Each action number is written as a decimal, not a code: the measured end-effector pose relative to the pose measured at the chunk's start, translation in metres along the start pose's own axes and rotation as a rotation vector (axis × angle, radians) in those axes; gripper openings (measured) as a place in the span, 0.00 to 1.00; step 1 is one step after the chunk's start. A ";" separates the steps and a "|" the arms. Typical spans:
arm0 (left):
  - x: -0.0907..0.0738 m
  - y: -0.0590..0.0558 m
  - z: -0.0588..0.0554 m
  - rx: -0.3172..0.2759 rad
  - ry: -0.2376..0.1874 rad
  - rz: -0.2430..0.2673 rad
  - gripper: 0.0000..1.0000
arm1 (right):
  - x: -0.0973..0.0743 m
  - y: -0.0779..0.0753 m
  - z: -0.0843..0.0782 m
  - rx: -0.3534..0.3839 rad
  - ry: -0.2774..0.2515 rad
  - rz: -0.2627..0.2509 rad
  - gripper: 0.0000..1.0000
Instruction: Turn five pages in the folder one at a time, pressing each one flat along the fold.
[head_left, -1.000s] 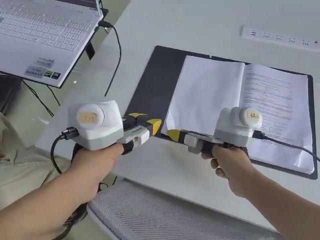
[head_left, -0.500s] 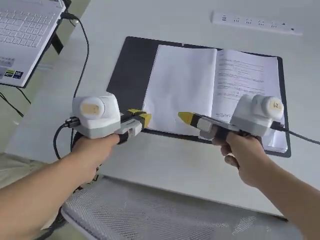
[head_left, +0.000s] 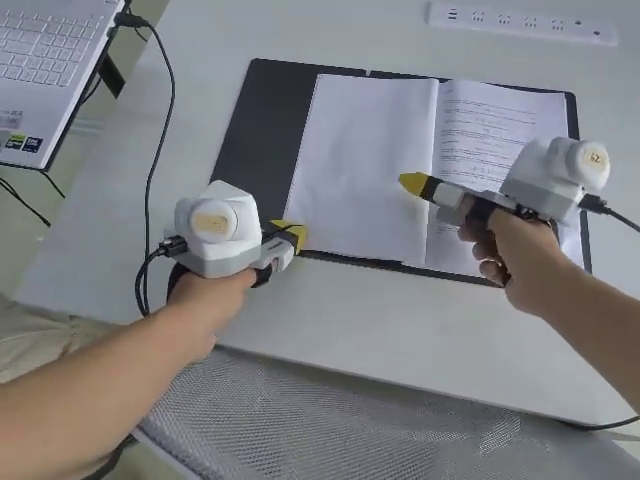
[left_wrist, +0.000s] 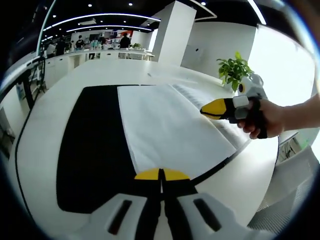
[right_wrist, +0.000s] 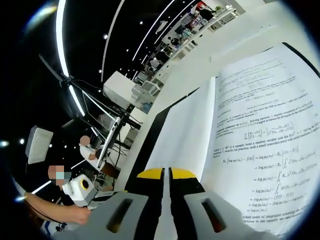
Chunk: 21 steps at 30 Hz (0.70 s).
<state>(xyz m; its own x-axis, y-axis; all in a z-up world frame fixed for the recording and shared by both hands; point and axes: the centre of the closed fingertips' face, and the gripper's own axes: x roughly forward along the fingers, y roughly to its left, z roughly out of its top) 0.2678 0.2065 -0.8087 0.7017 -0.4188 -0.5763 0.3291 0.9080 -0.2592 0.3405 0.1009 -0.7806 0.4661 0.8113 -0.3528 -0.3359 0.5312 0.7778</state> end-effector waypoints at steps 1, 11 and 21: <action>0.000 0.000 0.000 0.003 0.001 0.002 0.00 | 0.001 -0.002 0.001 0.014 -0.001 -0.004 0.02; 0.000 0.000 0.000 0.004 -0.004 0.010 0.00 | 0.012 -0.020 0.022 0.144 -0.018 -0.042 0.00; -0.001 -0.001 0.001 0.009 -0.006 0.008 0.00 | 0.028 -0.027 0.047 0.227 -0.048 -0.039 0.00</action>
<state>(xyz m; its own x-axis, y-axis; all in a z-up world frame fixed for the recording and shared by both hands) 0.2674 0.2062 -0.8074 0.7084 -0.4113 -0.5736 0.3287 0.9114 -0.2477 0.4013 0.0981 -0.7865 0.5157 0.7755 -0.3642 -0.1266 0.4894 0.8628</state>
